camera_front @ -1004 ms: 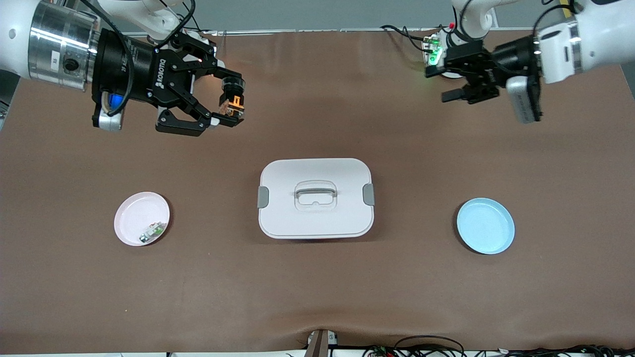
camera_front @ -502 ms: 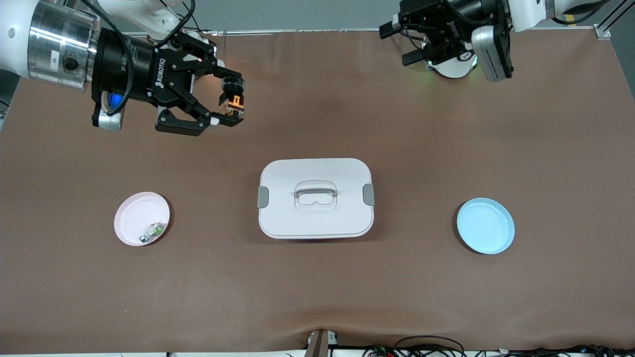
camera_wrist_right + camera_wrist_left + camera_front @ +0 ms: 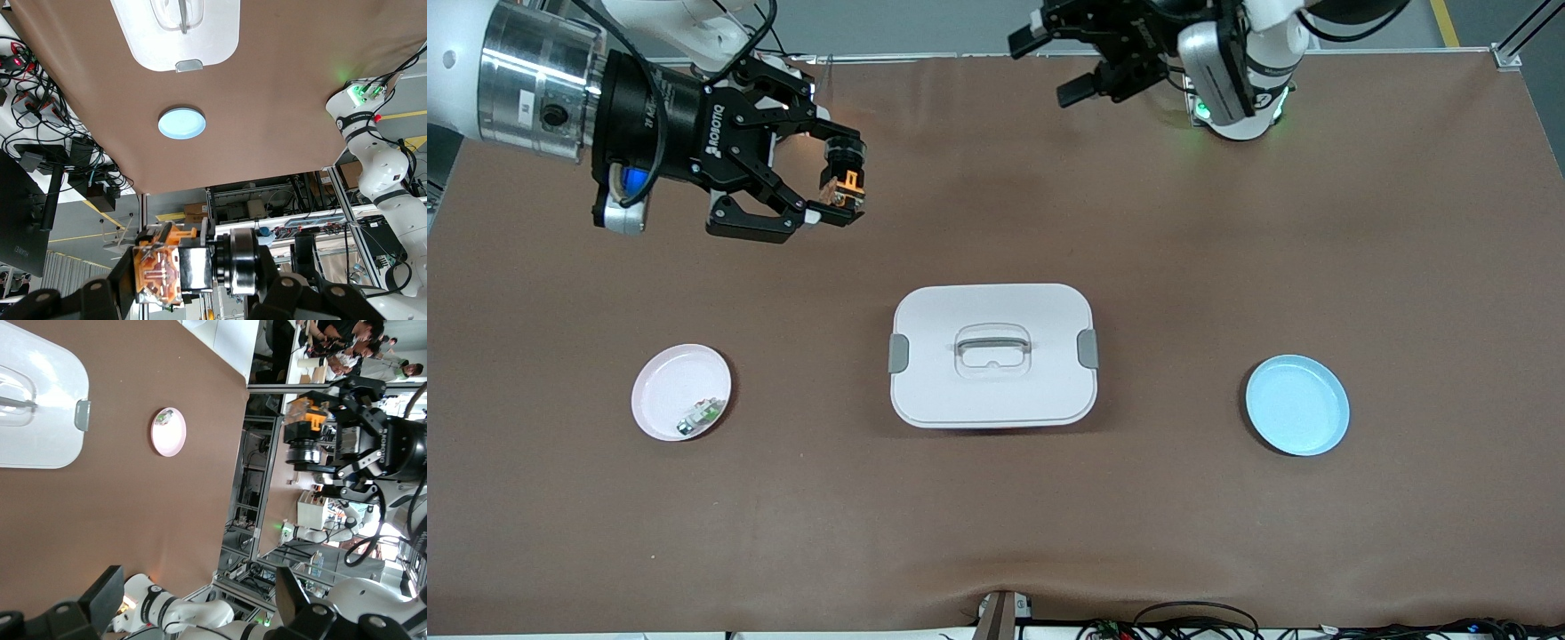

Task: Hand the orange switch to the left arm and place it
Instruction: 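Hold the switch up with the right gripper while the left gripper approaches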

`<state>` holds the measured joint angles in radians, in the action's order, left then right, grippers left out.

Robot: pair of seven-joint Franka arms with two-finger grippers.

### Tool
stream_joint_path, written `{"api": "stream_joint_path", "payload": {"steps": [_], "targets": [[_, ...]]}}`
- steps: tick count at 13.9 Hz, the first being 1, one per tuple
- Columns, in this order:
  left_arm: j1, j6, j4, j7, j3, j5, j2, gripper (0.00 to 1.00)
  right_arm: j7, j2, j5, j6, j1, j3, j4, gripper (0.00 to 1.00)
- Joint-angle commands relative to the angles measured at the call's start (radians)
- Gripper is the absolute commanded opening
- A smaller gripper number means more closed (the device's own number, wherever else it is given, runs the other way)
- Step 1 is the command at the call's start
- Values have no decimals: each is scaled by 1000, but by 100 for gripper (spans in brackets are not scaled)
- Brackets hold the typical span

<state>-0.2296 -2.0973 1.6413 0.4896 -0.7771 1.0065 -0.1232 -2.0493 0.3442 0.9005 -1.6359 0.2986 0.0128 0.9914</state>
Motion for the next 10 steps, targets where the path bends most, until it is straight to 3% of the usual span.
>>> {"api": "stream_joint_path", "payload": {"steps": [1, 6, 10], "targets": [[-4, -53, -81, 98, -57, -80, 59, 100, -11, -11, 12, 5, 14, -7, 7, 0], [6, -274, -121, 161, -194, -207, 135, 100, -15, -43, -14, 11, 34, -7, 20, 0], [79, -374, -121, 165, -200, -284, 183, 100, 14, -129, -63, 2, 53, -5, 151, 0]]}}
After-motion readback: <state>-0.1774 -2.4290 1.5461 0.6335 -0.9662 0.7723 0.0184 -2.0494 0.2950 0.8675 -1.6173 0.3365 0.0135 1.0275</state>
